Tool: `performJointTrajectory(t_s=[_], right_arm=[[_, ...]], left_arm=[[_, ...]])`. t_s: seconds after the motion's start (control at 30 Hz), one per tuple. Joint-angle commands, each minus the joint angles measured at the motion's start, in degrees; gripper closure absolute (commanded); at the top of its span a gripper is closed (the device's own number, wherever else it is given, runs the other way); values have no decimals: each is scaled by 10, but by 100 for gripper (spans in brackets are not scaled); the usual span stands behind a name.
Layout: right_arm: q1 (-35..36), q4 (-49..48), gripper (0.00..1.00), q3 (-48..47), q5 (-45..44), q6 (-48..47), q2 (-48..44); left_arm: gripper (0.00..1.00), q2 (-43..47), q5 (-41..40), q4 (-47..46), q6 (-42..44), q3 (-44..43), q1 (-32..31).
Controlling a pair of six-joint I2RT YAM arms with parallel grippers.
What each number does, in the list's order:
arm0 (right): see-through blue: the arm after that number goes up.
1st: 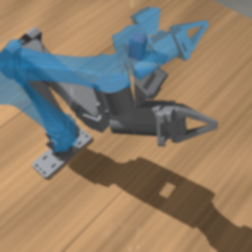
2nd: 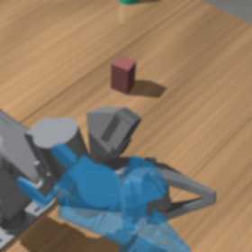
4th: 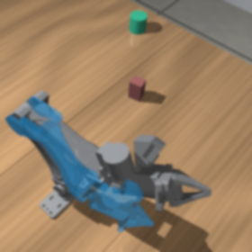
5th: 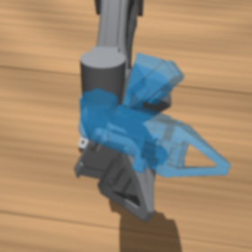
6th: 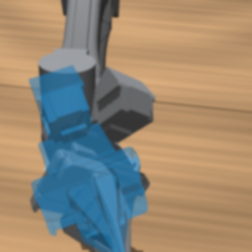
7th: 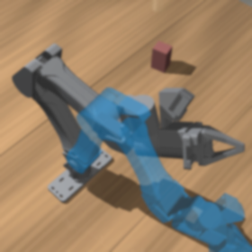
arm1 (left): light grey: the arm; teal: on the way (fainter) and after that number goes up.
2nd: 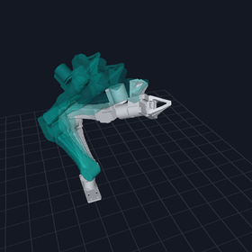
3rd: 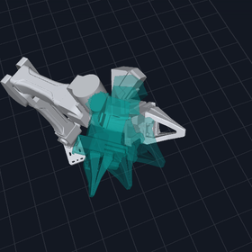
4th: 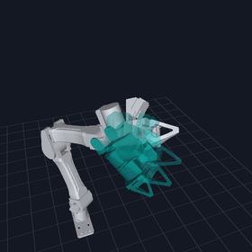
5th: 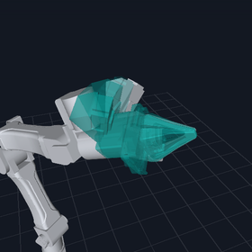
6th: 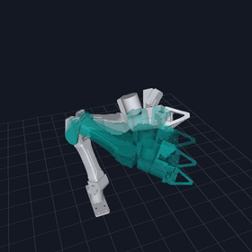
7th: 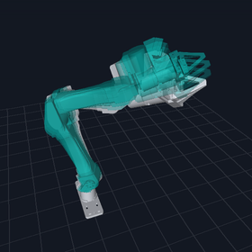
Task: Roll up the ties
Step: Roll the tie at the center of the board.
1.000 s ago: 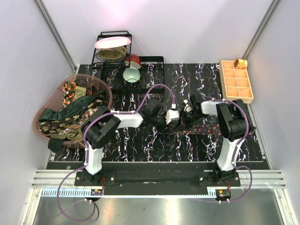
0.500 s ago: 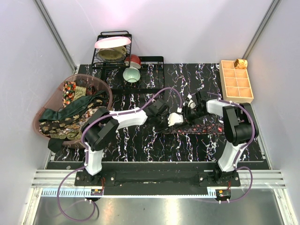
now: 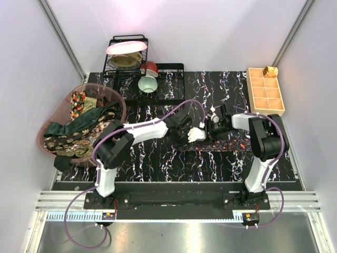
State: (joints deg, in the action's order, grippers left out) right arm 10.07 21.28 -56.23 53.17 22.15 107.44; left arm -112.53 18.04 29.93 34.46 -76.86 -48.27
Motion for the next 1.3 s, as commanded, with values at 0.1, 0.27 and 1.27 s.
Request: performJointTrajectory(t_s=[0.1, 0.27, 1.27], right_arm=[[4, -29, 70, -25, -38, 18, 19], [4, 20, 79, -45, -99, -5, 67], [5, 97, 89, -72, -171, -60, 89]], left_arm=[[71, -11, -24, 22, 0, 13, -1], [71, 19, -18, -15, -18, 39, 2], [66, 16, -24, -75, -71, 35, 25]])
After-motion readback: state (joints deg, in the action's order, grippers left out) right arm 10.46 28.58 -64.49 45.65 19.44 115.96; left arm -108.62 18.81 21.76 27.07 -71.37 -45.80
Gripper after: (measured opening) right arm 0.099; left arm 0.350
